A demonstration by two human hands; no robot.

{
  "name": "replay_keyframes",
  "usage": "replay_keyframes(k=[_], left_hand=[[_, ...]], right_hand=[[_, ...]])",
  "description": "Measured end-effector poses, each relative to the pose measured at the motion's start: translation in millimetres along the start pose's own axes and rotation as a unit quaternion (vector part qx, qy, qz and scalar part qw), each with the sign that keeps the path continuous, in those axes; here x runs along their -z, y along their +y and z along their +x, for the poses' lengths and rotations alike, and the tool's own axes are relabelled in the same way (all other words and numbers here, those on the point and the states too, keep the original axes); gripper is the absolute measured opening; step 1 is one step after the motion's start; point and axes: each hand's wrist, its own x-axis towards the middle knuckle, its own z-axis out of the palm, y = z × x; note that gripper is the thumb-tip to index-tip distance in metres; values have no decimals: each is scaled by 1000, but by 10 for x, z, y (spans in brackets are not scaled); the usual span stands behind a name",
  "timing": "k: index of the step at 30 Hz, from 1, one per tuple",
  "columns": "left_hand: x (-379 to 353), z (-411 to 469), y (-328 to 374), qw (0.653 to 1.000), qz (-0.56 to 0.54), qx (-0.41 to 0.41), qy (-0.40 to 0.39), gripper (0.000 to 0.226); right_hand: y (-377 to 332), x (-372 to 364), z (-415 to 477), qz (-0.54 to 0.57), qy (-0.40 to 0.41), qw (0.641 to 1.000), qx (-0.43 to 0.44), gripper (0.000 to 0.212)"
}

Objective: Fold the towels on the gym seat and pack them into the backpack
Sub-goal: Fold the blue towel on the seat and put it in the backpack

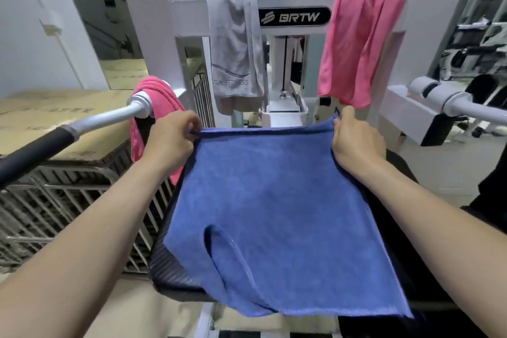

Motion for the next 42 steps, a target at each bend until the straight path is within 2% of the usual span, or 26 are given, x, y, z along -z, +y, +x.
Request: replay_keyframes(k=[4,7,9,11,12,13,15,17,19,20,21,23,25,27,29,32,34,36,38,40,42], left_hand=[[-172,255,7,998,5,49,-39,51],[-228,449,27,986,-23,145,-84,38],[-268,544,10,948,-166,253,-96,22],[-305,585,-4,888,-312,334,-56,18],[-333,592,-11,867,-352,351,-22,19],[-348,588,-7,868,-353,350,6,22],[-304,493,98,911,-281,302,18,19],[-143,288,319,935,-267,228,-53,15],[48,-48,559,943,-260,157,-135,6],[120,-243,675,952,-231,121,-162,4],[153,-432,750,963,-183,91,-176,13],[173,-751,845,978,-101,63,-170,32],[141,-944,864,980,-61,55,-180,48],[138,-1046,849,981,-28,52,-186,49],[191,-1108,805,983,-6,49,-175,46],[332,-1232,726,981,1,24,-193,51],[425,-1326,669,973,-2,9,-230,55],[510,-1412,616,969,-21,-9,-246,56],[581,-1456,558,971,-56,-29,-230,52],[647,-1473,464,972,-98,-7,-215,50],[674,-1527,337,973,-98,1,-208,48]], right_hand=[[94,-179,268,-1,-2,1000,30,15],[108,-293,455,1,0,999,37,20],[97,-369,573,28,-1,1000,11,25],[106,-456,698,67,1,997,-33,28],[125,-494,751,83,2,995,-58,28],[140,-519,781,91,0,992,-82,29],[158,-534,771,79,-11,991,-107,29],[109,-459,660,41,-20,996,-77,36],[-22,-275,430,50,-64,997,15,44],[-108,-140,271,85,-111,987,82,43],[-193,1,78,124,-172,966,147,39],[-346,271,-390,167,-298,907,246,37],[-421,406,-809,131,-353,874,307,51],[-416,372,-1111,63,-339,874,343,68],[-375,283,-1261,31,-302,884,356,74],[-318,228,-1345,47,-248,902,351,63],[-312,247,-1407,48,-182,901,391,46],[-319,301,-1486,-9,-127,894,430,30],[-301,358,-1536,-87,-111,889,436,35],[-250,439,-1545,-135,-100,894,415,42],[-151,504,-1521,-156,-98,915,360,32]])
